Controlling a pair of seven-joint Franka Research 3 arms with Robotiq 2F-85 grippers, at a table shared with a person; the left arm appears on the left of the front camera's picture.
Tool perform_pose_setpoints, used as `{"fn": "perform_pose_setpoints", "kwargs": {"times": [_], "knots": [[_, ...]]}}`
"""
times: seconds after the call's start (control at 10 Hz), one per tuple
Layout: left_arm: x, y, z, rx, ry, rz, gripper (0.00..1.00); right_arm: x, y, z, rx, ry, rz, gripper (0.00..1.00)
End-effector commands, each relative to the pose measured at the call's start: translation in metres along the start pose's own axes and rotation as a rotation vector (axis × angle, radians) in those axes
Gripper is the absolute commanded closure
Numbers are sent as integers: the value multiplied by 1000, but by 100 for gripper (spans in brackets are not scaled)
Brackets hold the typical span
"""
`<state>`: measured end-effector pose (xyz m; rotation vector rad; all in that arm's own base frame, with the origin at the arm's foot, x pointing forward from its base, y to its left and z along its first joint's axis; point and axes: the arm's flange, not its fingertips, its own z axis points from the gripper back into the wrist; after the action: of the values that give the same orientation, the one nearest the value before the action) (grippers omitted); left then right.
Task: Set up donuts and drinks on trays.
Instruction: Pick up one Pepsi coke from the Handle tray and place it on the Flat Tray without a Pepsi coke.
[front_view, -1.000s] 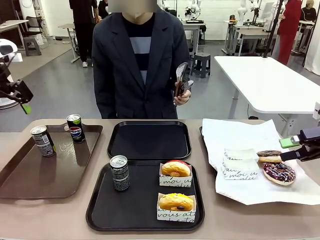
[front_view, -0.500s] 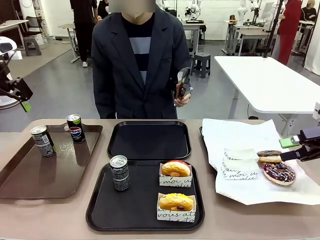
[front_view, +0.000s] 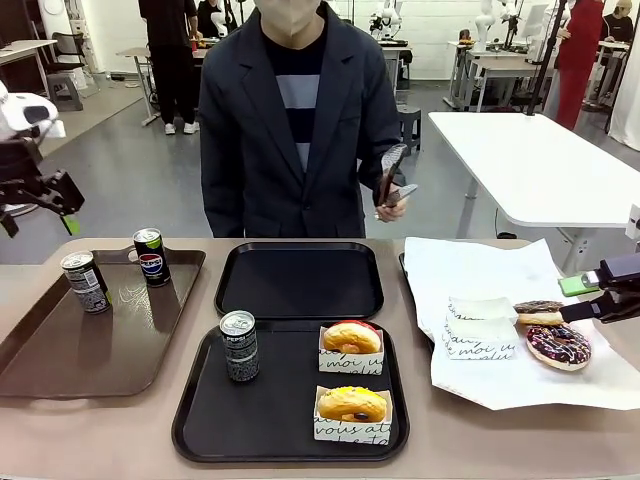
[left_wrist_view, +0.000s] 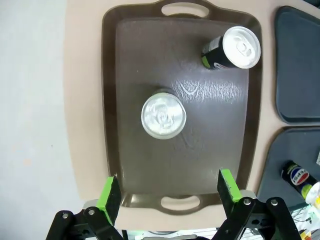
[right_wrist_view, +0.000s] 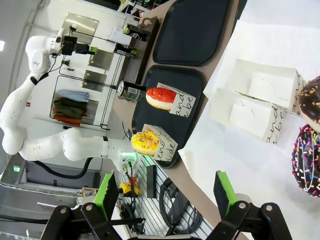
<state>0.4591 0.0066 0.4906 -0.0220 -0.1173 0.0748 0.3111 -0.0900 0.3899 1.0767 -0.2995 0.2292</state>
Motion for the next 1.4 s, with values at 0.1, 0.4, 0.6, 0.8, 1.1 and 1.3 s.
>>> {"fn": "perform_pose_setpoints", "kwargs": {"times": [0.1,0.4,0.6,0.8,1.1,1.3], "knots": [[36,-9,-30,55,36,26,0,2,-2,-3,23,-21,14,0],[44,-10,-70,70,69,41,0,2,-2,-3,23,-21,14,0],[48,-10,-88,71,84,27,0,2,-2,-3,23,-21,14,0],[51,-7,-96,51,91,9,0,2,-2,-3,23,-21,14,0],[45,0,-111,28,100,8,0,2,-2,-3,23,-21,14,0],[47,1,-110,9,91,10,32,2,-2,-3,23,-21,14,0]]}}
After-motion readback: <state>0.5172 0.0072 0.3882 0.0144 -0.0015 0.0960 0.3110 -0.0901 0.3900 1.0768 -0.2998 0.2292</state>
